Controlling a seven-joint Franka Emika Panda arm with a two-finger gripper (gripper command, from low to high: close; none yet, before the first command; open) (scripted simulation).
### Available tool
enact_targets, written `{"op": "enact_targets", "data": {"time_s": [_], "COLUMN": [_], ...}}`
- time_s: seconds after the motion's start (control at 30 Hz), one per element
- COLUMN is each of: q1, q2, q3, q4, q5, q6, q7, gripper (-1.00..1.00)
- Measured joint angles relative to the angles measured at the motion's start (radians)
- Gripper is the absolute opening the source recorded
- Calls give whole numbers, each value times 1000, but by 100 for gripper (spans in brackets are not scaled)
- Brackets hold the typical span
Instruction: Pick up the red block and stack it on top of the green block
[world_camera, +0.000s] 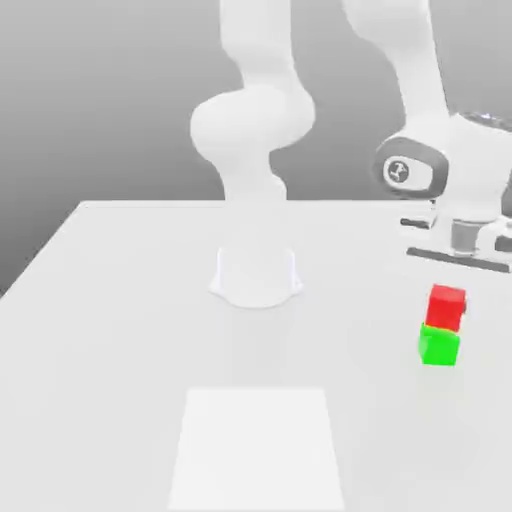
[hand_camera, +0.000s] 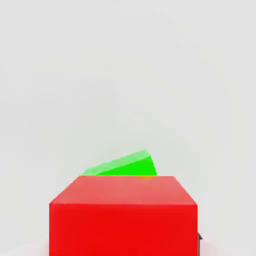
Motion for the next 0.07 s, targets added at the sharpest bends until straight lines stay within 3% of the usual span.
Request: {"op": "enact_targets", "data": {"time_s": [0.07], "q1": [0], "q2": [0], "q3": [0], "q4": [0], "q5": [0], "q6": [0], "q7": [0], "gripper": [100]}}
